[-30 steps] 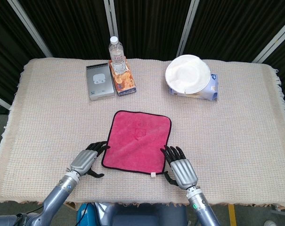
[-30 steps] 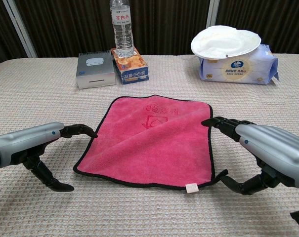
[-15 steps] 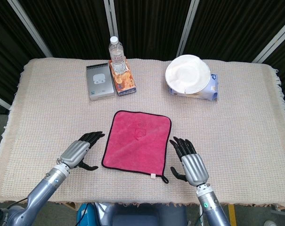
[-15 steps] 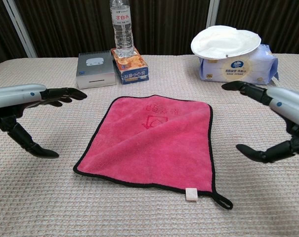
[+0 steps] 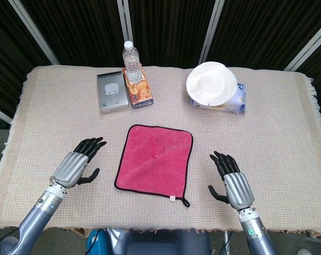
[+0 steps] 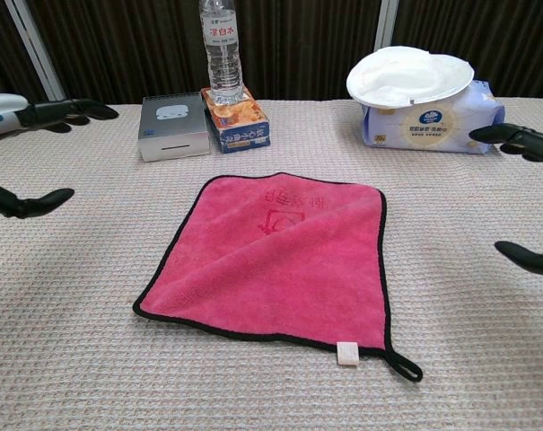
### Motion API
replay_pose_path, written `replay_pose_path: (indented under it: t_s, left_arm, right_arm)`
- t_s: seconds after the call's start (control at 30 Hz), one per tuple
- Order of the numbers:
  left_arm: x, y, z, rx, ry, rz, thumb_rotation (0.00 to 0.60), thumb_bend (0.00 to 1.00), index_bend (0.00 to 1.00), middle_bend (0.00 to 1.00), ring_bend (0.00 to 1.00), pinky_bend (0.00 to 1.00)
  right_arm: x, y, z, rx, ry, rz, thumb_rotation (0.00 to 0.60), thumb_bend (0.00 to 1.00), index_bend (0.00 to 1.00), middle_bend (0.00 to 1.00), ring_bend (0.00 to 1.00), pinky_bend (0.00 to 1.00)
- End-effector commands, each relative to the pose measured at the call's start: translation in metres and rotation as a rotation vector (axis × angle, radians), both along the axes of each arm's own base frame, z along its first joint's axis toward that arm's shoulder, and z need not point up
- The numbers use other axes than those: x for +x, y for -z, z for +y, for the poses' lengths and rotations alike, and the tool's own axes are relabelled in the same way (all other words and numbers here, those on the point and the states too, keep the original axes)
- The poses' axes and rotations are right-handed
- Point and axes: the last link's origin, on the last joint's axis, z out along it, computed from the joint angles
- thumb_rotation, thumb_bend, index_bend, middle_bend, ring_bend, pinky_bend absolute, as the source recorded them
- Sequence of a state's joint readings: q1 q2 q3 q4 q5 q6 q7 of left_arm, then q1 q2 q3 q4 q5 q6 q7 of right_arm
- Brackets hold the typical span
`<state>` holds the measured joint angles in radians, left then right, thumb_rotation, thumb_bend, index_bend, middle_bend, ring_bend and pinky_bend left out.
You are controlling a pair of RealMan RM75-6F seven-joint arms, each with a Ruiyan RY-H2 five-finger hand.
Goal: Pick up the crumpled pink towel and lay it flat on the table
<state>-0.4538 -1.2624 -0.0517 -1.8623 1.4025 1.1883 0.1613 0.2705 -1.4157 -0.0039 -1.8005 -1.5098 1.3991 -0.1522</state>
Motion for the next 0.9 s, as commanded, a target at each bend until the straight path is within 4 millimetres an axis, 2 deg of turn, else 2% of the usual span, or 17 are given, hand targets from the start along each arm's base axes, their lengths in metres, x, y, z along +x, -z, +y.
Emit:
replay_pose_path:
  t_s: [0.03, 0.17, 0.4, 0.63, 0.9]
  left_arm:
    - [-0.012, 0.0, -0.004, 0.012, -0.011, 0.035, 0.6, 0.32, 0.0, 0.0, 0.0, 0.0]
    - [-0.014, 0.003, 0.004, -0.005, 0.013, 0.103, 0.6, 0.35, 0.0, 0.0, 0.0, 0.0]
    - [-0.002, 0.013, 0.035, -0.003, 0.1, 0.324, 0.6, 0.59, 0.0, 0.0, 0.0, 0.0]
    - [0.025, 0.033, 0.076, -0.01, 0.16, 0.497, 0.6, 0.8, 0.0, 0.0, 0.0, 0.0]
    - [0.047, 0.074, 0.107, -0.045, 0.14, 0.611, 0.6, 0.81, 0.0, 0.0, 0.0, 0.0]
  right_arm:
    - [-0.005, -0.005, 0.002, -0.02, -0.003, -0.006, 0.6, 0.35, 0.0, 0.0, 0.0, 0.0]
    - [-0.007, -0.008, 0.003, -0.028, -0.012, -0.012, 0.6, 0.35, 0.0, 0.0, 0.0, 0.0]
    - [-0.008, -0.009, 0.002, -0.021, -0.01, -0.025, 0.6, 0.35, 0.0, 0.0, 0.0, 0.0]
    - [-0.009, -0.008, 0.001, -0.02, -0.003, -0.037, 0.6, 0.35, 0.0, 0.0, 0.0, 0.0]
    - [-0.013, -0.01, 0.0, -0.017, 0.005, -0.055, 0.6, 0.35, 0.0, 0.0, 0.0, 0.0]
